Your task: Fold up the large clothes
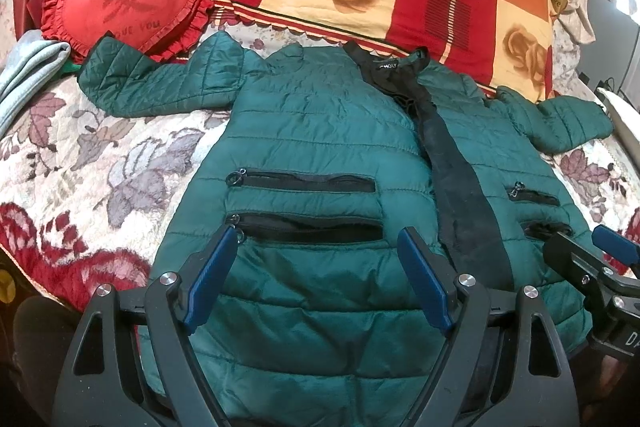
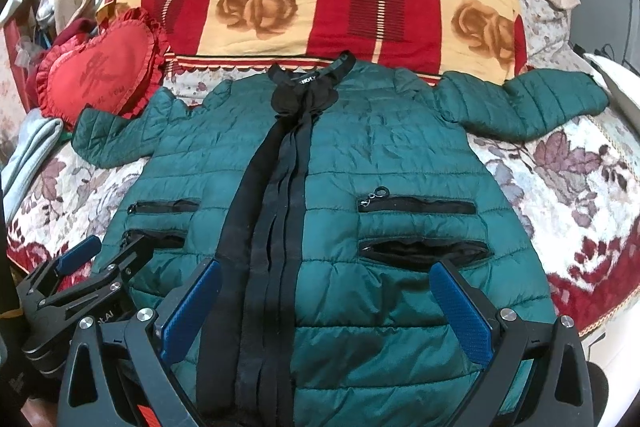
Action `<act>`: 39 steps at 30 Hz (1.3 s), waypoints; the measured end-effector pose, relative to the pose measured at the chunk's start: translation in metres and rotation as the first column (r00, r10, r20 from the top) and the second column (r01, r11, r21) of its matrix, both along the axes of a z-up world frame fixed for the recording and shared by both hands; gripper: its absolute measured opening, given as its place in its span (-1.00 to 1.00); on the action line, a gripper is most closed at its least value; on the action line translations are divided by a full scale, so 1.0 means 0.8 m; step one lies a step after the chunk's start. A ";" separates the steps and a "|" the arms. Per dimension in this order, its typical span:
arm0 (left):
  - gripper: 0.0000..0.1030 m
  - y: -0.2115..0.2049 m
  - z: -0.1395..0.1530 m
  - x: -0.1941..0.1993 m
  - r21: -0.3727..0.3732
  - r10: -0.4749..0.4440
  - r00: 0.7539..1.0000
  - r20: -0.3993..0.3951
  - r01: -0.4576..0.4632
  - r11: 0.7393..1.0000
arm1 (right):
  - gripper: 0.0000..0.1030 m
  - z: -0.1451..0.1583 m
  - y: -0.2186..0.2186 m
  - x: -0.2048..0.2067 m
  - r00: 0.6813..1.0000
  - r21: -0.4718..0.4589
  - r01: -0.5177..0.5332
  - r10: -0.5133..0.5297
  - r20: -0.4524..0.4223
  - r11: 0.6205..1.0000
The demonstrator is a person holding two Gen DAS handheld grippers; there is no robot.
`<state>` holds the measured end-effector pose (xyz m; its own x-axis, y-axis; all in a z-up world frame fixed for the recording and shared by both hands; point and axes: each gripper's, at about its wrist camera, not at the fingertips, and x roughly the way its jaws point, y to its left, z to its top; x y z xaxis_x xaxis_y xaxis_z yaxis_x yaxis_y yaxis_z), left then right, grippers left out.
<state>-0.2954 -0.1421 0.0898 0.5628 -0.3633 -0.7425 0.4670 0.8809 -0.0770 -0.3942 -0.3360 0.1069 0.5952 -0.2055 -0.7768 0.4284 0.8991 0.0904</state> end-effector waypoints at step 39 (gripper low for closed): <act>0.60 -0.004 -0.004 -0.001 -0.003 -0.004 1.000 -0.003 0.004 1.000 | 1.00 -0.016 -0.001 0.015 0.999 0.072 -0.046 0.047 -0.010 0.996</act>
